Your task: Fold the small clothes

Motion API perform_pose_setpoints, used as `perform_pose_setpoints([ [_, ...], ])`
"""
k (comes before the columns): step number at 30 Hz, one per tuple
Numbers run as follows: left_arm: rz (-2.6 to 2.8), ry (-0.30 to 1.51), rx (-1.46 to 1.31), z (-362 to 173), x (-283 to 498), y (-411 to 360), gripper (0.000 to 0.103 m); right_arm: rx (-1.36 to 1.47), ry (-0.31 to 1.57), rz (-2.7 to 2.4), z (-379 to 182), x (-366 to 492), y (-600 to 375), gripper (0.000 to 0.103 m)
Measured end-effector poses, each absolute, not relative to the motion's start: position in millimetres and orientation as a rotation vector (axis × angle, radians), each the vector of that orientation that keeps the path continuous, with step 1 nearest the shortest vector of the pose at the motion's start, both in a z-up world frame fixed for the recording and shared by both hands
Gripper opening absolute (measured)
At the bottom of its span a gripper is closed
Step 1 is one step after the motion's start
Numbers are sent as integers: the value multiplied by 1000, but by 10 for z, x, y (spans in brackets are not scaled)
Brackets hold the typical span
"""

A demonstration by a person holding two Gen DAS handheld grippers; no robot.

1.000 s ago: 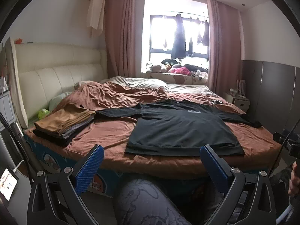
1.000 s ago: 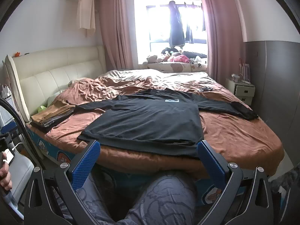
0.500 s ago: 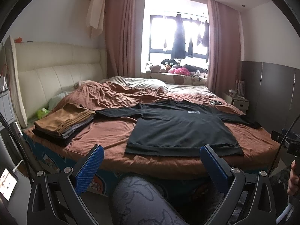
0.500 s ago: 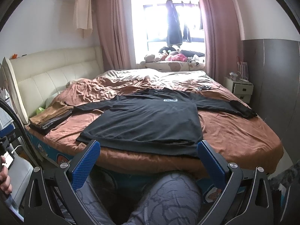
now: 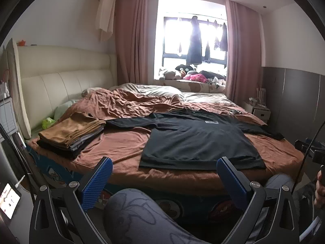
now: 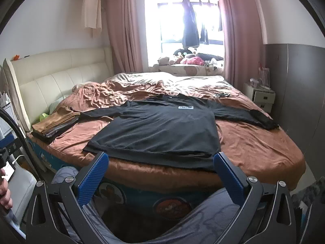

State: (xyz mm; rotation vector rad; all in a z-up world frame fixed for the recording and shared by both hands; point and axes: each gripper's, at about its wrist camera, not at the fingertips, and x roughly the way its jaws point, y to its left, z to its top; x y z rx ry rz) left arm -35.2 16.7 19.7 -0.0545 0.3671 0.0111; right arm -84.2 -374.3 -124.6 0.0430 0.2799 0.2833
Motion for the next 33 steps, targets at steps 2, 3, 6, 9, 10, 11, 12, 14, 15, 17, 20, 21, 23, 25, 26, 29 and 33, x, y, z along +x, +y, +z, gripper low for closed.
perform_pose_setpoints([
  [2, 12, 368, -61, 216, -329, 198, 103, 39, 297, 288, -1219, -820, -3758, 103],
  [3, 12, 370, -66, 225, -312, 208, 103, 38, 299, 285, -1193, -804, -3776, 103],
  [6, 17, 373, -78, 245, -271, 230, 103, 41, 297, 273, -1138, -796, -3803, 103],
  [9, 12, 371, -77, 289, -226, 247, 103, 46, 287, 276, -1105, -762, -3830, 103],
  [10, 15, 365, -73, 321, -201, 254, 103, 44, 281, 283, -1086, -739, -3827, 103],
  [11, 23, 364, -72, 330, -195, 261, 103, 44, 274, 285, -1082, -720, -3814, 103],
  [12, 28, 364, -72, 343, -174, 268, 103, 48, 268, 280, -1070, -685, -3814, 103],
  [14, 23, 368, -74, 351, -119, 286, 103, 54, 270, 277, -1061, -591, -3787, 103],
  [15, 25, 377, -72, 347, -79, 290, 103, 52, 273, 280, -1054, -524, -3759, 103],
  [17, 25, 392, -64, 325, 11, 323, 103, 59, 283, 271, -1073, -424, -3709, 103],
  [20, 34, 412, -68, 279, 167, 405, 103, 79, 282, 288, -1091, -287, -3641, 103],
  [21, 31, 420, -76, 269, 220, 436, 103, 86, 280, 299, -1094, -239, -3608, 103],
  [23, 26, 429, -87, 250, 368, 519, 103, 99, 275, 319, -1094, -125, -3557, 103],
  [25, 43, 441, -88, 242, 502, 585, 103, 91, 277, 307, -1087, 32, -3482, 103],
  [26, 45, 444, -92, 233, 568, 624, 103, 86, 281, 301, -1093, 81, -3480, 103],
  [29, 60, 463, -117, 207, 768, 746, 103, 66, 306, 297, -1086, 309, -3409, 103],
  [33, 86, 493, -136, 136, 1046, 852, 103, 71, 336, 292, -1017, 592, -3344, 103],
])
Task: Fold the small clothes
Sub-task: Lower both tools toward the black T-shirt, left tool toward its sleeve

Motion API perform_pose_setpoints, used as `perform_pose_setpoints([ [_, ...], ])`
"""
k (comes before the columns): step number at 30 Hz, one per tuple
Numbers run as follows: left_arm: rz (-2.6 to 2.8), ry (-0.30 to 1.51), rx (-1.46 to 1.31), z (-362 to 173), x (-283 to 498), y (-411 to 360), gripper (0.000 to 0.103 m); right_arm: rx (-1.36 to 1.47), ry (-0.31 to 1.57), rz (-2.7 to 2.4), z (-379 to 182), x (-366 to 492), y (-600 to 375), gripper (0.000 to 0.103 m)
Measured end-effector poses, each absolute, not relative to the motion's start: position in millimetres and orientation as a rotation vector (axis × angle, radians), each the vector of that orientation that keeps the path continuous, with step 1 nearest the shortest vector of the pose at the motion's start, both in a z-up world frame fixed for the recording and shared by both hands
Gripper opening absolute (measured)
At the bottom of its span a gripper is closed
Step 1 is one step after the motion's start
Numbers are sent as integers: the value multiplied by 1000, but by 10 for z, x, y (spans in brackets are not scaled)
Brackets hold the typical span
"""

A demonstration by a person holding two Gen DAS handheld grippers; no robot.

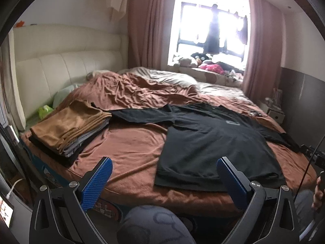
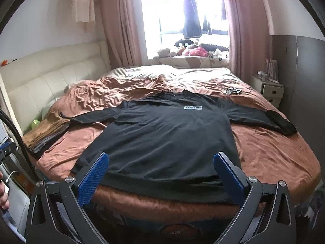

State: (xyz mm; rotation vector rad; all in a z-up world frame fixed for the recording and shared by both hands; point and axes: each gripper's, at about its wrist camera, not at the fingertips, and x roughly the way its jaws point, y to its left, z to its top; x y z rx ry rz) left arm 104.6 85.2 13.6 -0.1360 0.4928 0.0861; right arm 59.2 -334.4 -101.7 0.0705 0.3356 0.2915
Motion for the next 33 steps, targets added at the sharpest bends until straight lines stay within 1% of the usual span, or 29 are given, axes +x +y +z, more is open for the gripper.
perform_pose_setpoints([
  [8, 135, 535, -162, 34, 1598, 1083, 103, 48, 350, 302, -934, 1129, -3149, 103],
  [13, 158, 548, -192, 7, 1913, 1228, 103, 43, 380, 322, -991, 1451, -3122, 103],
  [21, 210, 568, -174, -16, 2302, 1268, 103, 34, 427, 361, -960, 1918, -3060, 103],
  [33, 229, 637, -199, -209, 2866, 1522, 103, -23, 464, 429, -924, 2548, -2894, 103],
])
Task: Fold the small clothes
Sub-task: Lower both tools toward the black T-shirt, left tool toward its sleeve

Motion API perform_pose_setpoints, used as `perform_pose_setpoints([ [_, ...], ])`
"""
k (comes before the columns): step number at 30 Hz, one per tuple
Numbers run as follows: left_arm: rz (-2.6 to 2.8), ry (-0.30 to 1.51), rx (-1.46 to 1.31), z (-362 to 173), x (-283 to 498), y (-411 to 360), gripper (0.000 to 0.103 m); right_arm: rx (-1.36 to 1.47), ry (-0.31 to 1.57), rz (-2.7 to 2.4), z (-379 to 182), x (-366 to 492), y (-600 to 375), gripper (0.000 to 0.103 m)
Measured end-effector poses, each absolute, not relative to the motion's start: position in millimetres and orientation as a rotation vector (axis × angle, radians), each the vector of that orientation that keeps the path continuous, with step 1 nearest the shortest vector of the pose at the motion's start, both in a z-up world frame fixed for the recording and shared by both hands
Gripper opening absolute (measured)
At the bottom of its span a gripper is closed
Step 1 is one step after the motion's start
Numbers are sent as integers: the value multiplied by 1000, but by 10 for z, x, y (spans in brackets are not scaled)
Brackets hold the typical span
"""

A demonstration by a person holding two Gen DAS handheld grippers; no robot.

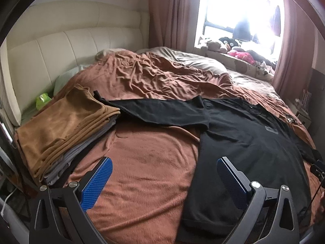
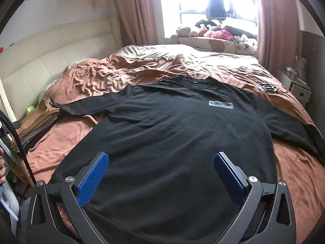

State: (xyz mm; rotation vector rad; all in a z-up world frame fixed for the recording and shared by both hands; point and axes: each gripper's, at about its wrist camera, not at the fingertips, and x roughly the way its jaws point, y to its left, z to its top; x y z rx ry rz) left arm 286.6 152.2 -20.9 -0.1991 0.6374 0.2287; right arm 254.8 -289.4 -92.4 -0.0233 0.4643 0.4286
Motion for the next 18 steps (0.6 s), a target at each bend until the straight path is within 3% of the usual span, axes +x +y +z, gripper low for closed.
perform_pose_setpoints([
  [8, 248, 643, -238, -237, 3232, 1821, 101, 6, 503, 503, -963, 3003, -2892, 103],
  [18, 318, 652, -276, -175, 3739, 2294, 85, 11, 519, 543, -985, 3513, -2835, 103],
])
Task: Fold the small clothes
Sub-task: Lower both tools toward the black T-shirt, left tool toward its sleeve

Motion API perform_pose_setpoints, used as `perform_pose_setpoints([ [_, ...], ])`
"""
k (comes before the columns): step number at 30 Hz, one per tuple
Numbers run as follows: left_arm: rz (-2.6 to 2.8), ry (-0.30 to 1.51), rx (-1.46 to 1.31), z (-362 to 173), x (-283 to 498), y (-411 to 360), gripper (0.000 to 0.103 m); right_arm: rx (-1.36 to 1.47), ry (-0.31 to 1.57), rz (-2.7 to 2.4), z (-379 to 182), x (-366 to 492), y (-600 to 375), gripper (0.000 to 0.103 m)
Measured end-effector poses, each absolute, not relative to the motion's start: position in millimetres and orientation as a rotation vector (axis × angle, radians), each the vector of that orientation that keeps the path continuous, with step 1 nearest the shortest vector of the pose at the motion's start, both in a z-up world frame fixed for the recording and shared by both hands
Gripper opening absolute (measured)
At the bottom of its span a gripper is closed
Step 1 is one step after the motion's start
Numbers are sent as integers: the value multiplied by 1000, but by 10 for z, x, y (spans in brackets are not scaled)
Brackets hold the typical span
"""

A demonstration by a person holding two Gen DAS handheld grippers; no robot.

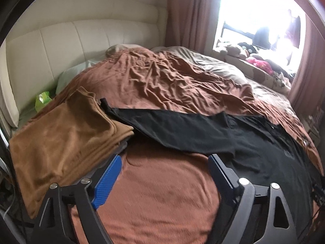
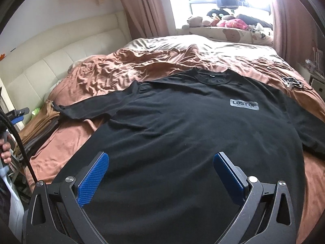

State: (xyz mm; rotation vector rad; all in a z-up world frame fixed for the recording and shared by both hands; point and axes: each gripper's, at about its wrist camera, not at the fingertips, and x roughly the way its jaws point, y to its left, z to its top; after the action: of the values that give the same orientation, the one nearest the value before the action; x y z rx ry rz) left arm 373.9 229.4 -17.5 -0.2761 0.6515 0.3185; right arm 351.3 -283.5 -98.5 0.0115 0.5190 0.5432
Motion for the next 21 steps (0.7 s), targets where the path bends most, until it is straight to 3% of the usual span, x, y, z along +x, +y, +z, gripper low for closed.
perform_pose_setpoints([
  [17, 494, 745, -330, -47, 4599, 3343, 81, 28, 659, 604, -968, 4449, -2528, 77],
  [21, 499, 778, -351, -181, 4783, 3536, 74, 30, 675, 592, -950, 4621, -2430, 70],
])
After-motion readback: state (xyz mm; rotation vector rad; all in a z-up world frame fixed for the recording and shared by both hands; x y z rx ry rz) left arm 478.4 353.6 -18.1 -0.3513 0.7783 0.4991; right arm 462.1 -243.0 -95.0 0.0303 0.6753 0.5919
